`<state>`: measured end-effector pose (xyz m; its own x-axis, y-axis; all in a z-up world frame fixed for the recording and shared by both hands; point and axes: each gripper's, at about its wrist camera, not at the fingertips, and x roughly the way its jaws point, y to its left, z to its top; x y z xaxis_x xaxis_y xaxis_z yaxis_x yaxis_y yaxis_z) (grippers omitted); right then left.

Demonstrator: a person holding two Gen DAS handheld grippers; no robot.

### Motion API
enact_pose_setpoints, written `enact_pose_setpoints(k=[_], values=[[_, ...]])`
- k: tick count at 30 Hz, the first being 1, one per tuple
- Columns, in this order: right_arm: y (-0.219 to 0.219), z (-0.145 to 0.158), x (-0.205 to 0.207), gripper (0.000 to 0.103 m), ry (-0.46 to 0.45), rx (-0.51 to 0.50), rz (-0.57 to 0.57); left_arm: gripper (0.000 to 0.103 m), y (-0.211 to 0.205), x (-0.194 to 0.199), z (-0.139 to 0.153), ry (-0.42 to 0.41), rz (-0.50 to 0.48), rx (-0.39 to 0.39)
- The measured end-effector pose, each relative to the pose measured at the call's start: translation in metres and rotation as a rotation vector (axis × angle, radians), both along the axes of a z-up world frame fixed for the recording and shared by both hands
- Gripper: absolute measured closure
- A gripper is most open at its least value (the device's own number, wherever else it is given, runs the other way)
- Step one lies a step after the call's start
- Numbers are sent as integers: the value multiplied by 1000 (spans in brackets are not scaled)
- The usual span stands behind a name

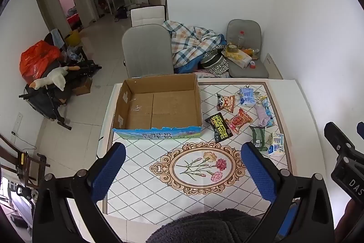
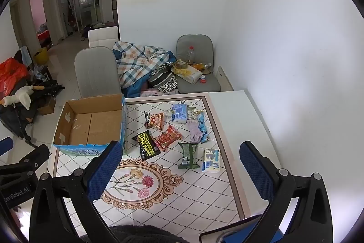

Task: Organize soft objects

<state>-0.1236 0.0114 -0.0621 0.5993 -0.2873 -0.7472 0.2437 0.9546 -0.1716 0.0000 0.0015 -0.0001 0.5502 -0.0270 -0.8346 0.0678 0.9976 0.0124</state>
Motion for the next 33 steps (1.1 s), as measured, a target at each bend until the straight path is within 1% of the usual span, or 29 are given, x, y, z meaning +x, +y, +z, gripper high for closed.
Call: enact_pose_setpoints(k=[2, 9, 20, 33], values=[[0, 0, 0, 0, -3, 3, 0, 0, 2, 1, 0, 7, -3, -10], [-2, 1, -1, 0, -4, 8, -1, 0, -1, 0, -2, 3, 1, 7], [2, -1, -1, 0, -1, 3, -2, 0, -5, 2, -3, 2, 1, 10], [1, -1, -2, 0, -4, 5, -1, 0, 2, 6, -1, 0, 8, -6]])
